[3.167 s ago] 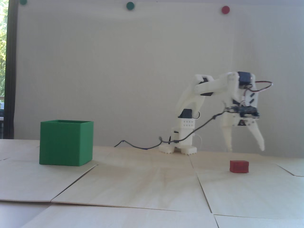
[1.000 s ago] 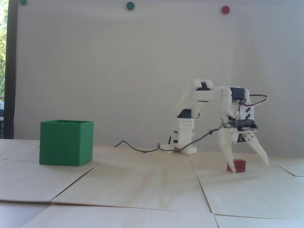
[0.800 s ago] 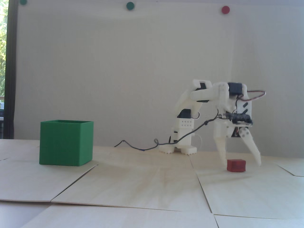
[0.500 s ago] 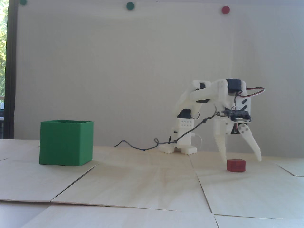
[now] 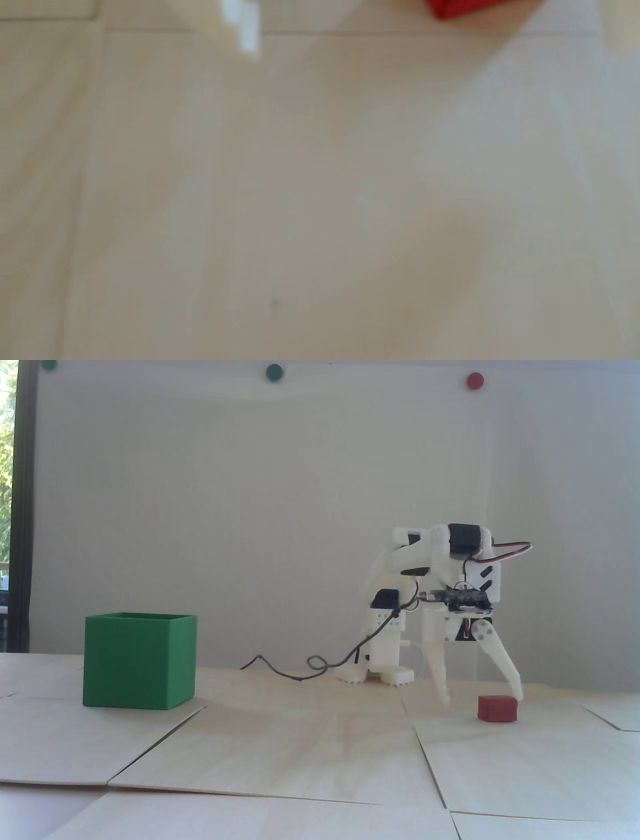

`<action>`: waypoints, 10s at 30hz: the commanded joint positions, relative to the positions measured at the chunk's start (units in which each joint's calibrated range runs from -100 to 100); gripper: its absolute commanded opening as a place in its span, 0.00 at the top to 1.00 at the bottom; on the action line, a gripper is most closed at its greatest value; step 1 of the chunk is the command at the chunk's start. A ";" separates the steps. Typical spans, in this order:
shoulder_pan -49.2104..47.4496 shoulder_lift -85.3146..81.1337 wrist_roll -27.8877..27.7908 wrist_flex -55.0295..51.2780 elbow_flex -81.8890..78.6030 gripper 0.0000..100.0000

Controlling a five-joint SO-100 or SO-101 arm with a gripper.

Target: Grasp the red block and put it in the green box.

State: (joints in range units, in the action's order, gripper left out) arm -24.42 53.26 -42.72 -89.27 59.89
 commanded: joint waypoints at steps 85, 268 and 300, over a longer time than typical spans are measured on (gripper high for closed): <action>45.85 -74.54 -2.57 -10.14 -39.66 0.98; 4.03 -151.92 -1.43 12.12 -158.21 0.97; 4.59 -151.92 -1.43 12.12 -158.21 0.97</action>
State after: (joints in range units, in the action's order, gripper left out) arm -20.21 -97.84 -44.31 -74.96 -97.31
